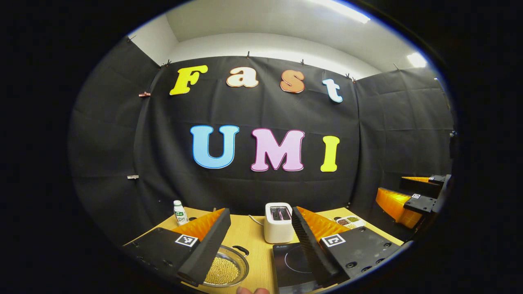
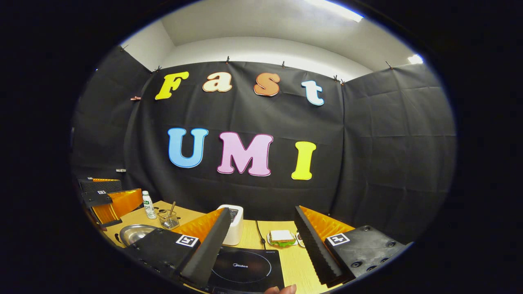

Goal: First push the handle of the pot to place it horizontally, then grasp the pot with both hands and set it on the induction cooktop.

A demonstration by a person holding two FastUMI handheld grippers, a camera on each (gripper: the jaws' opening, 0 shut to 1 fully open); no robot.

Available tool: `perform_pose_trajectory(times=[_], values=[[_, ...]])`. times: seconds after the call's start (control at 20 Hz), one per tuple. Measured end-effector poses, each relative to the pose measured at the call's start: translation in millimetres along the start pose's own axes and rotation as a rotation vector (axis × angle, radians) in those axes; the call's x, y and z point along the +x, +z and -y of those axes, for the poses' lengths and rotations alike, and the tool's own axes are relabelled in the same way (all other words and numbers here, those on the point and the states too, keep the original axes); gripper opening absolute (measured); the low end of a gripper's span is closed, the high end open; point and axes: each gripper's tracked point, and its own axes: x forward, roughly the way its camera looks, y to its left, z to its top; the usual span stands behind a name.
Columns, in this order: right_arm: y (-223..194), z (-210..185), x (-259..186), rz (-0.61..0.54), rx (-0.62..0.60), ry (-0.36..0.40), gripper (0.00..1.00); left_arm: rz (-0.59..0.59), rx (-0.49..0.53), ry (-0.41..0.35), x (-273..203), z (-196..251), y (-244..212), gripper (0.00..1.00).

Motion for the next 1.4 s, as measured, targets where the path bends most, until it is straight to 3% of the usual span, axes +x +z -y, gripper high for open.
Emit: perform_pose_trajectory(times=[0.55, 0.65, 0.9, 0.95, 1.0, 1.1, 1.2, 1.4], values=[[-1, -1, -4, -0.002, -0.003, 0.0, 0.98, 0.013, 0.001, 0.004, -7, -5, 4, 0.94], [-2, -3, -4, -0.005, -0.006, 0.004, 0.98, 0.018, 0.006, -0.006, -10, -4, 5, 0.87], [-5, -11, -4, -0.011, -0.006, 0.022, 0.97, 0.014, 0.031, -0.036, -17, -6, 3, 0.41], [-6, -13, -4, -0.013, -0.007, 0.027, 0.97, -0.003, 0.031, -0.049, -17, -6, -1, 0.37], [-7, -15, -3, -0.016, -0.009, 0.032, 0.97, -0.026, 0.031, -0.071, -20, -4, -9, 0.25], [-10, -21, -3, -0.022, -0.011, 0.043, 0.98, -0.097, 0.027, -0.151, -26, 4, -31, 0.13], [-13, -27, -1, -0.029, -0.016, 0.055, 0.97, -0.177, 0.024, -0.227, -32, 8, -56, 0.06], [-19, -38, -1, -0.043, -0.021, 0.075, 0.97, -0.358, 0.106, -0.311, -59, -8, -112, 0.05]])
